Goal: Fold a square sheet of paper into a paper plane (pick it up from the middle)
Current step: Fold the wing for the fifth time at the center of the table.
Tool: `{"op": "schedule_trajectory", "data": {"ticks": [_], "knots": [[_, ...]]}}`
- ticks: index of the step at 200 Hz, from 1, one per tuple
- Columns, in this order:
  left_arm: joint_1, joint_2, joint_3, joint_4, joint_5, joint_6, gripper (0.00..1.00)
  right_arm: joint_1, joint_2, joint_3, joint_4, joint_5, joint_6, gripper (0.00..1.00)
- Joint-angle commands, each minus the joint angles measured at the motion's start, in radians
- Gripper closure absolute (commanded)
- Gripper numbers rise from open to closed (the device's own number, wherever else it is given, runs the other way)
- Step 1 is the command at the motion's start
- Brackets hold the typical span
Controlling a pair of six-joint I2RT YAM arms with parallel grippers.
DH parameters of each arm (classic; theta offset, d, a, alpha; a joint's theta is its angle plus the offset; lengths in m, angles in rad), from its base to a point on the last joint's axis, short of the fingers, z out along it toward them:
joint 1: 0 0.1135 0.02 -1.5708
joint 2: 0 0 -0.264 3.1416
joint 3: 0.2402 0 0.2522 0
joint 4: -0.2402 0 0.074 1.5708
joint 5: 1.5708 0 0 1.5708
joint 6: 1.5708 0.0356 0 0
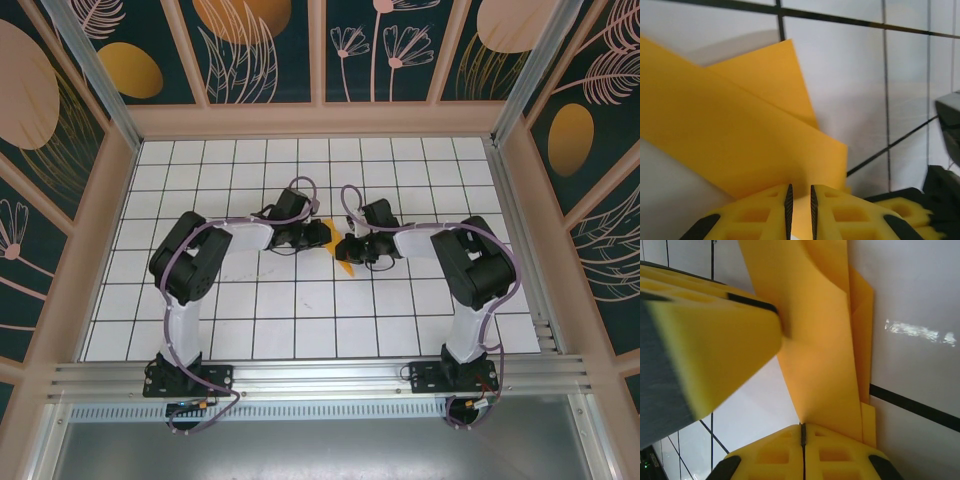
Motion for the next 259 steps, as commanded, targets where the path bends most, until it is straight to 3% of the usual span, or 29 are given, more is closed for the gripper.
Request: {"op": "schedule_trajectory", "data": {"ticks": [1,60,140,259], "knots": [[-0.001,0.037,0.041,-0.011,-0.012,-0.007,0.79,-0.006,-0.001,-0.002,-0.011,0.009,-0.005,0.93],[-0.001,0.066,0.062,-0.118,-0.115,0.035,0.81,-0.010,-0.088,-0.040,-0.040,0.028,-0.006,0.92],[0.000,0.087,0.074,-0.162,-0.175,0.029,0.82,-0.011,-0.122,-0.151,-0.075,0.018,-0.010,0.93],[-0.001,0.094,0.082,-0.168,-0.178,0.025,0.82,-0.009,-0.242,-0.239,-0.140,0.051,-0.027,0.93]]}}
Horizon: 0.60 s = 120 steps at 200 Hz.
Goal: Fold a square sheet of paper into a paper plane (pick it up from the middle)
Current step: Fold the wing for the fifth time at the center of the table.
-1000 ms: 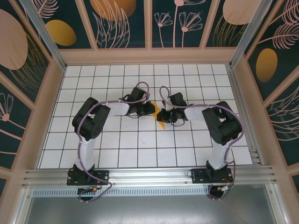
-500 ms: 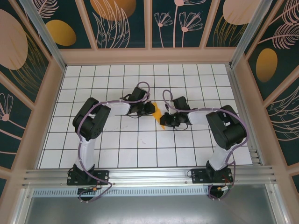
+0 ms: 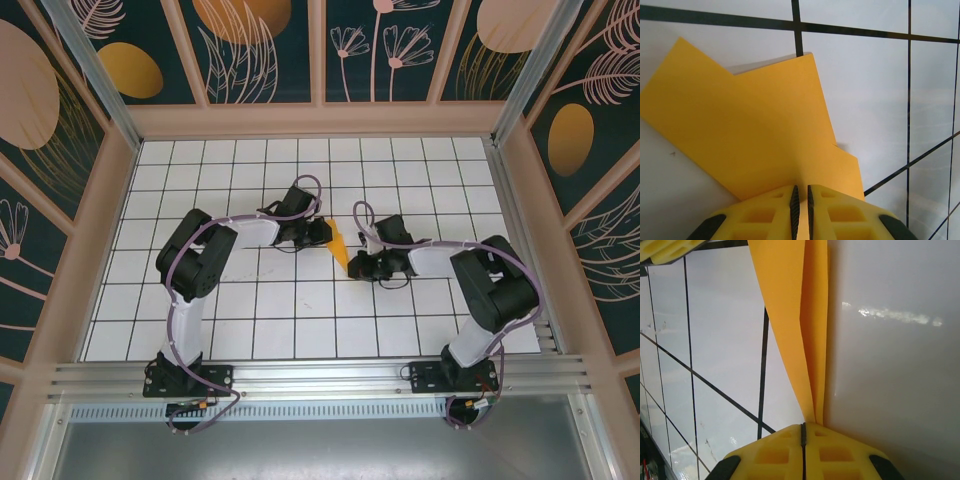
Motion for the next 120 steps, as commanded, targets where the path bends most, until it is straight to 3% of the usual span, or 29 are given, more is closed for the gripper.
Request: {"op": "schedule_trajectory", "data": {"ticks": [1,33,84,120], "knots": [[0.012,0.055,0.000,-0.073,-0.098,0.017,0.82,-0.002,-0.046,-0.032,-0.091,0.035,-0.007,0.93],[0.011,0.006,0.030,-0.059,-0.077,0.021,0.76,-0.003,-0.156,-0.031,-0.056,0.101,0.014,0.87],[0.011,-0.126,0.042,-0.065,-0.070,0.004,0.62,-0.035,-0.313,-0.012,-0.064,0.402,0.056,0.54],[-0.003,-0.184,0.028,-0.145,-0.173,-0.004,0.55,-0.099,-0.324,-0.006,-0.037,0.509,0.079,0.41]]}}
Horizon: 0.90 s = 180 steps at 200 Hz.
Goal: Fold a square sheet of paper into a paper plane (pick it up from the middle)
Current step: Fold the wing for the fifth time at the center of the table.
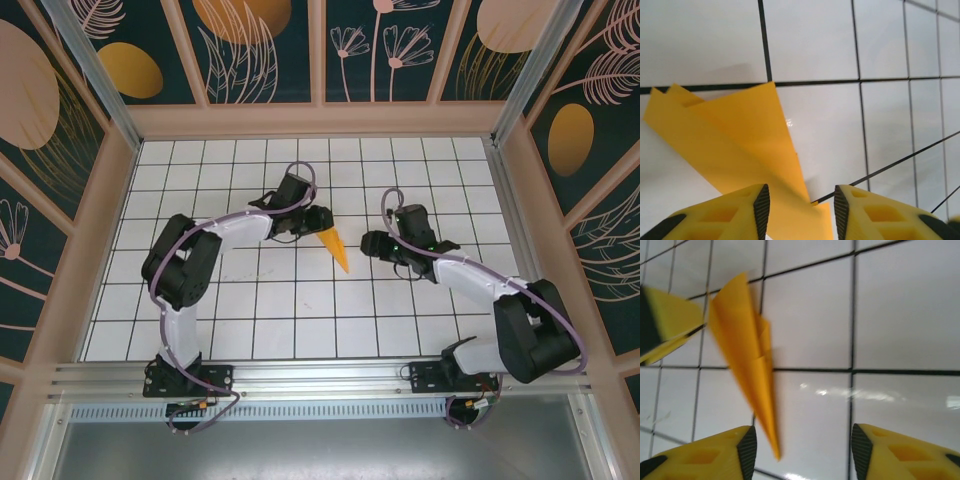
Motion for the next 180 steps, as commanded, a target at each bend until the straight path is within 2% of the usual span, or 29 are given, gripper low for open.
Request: {"op": "schedule_trajectory", "data": {"ticks": [1,45,72,94,111,135,180], "knots": [[-0.009,-0.057,0.004,-0.089,-0.100,-0.002,0.55,-0.038,-0.009,0.019,0.009,0.139,0.025,0.41],[-0.070,-0.048,0.045,-0.212,-0.260,0.003,0.49,-0.063,-0.004,-0.004,0.058,0.178,0.016,0.32],[-0.094,-0.004,0.082,-0.229,-0.259,-0.007,0.45,-0.071,0.000,-0.032,0.076,0.172,0.013,0.31],[-0.098,0.041,0.139,-0.242,-0.219,0.017,0.38,-0.077,-0.001,-0.049,0.085,0.155,0.021,0.31],[-0.098,0.078,0.189,-0.290,-0.229,0.036,0.37,-0.079,-0.004,-0.051,0.084,0.148,0.023,0.31],[-0.097,0.097,0.187,-0.321,-0.251,0.042,0.41,-0.080,-0.007,-0.050,0.082,0.144,0.024,0.31],[-0.098,0.046,0.128,-0.314,-0.280,0.026,0.60,-0.082,0.001,-0.036,0.078,0.146,0.034,0.32]]}}
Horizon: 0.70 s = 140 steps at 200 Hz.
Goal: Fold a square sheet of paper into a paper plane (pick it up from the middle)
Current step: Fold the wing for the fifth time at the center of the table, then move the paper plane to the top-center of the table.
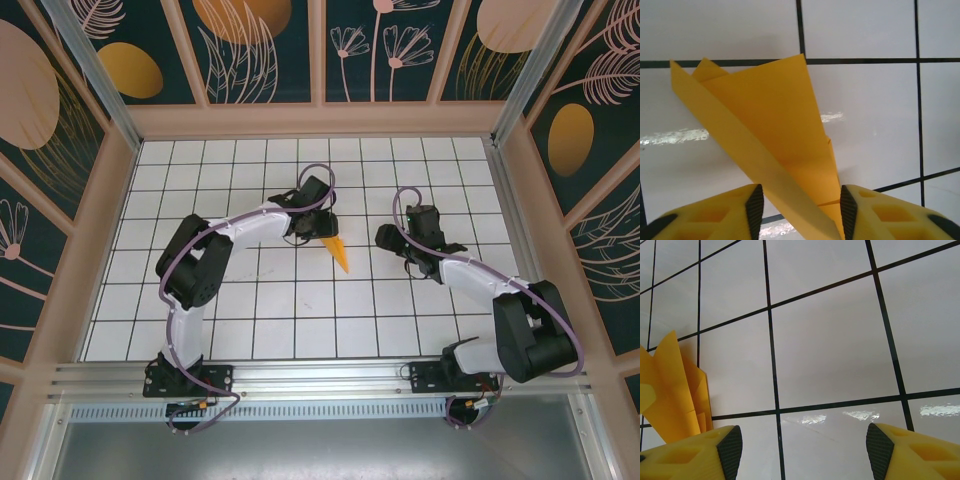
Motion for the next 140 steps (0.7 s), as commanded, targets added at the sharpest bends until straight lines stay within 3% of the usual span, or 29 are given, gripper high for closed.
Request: {"op": "schedule_trajectory", "data": {"ticks": [1,62,94,140], "knots": [[0.002,-0.034,-0.035,-0.029,-0.036,-0.004,0.60,-0.008,0.002,0.008,0.013,0.002,0.016,0.32],[0.001,-0.078,-0.103,0.058,-0.045,-0.059,0.81,-0.008,0.004,0.029,-0.008,0.009,0.045,0.32],[0.003,-0.123,-0.141,0.160,-0.005,-0.074,1.00,-0.009,0.003,0.035,-0.007,-0.006,0.054,0.32],[0.004,-0.214,-0.218,0.367,0.128,-0.037,1.00,-0.005,-0.019,0.026,0.040,-0.088,0.064,0.33]]}}
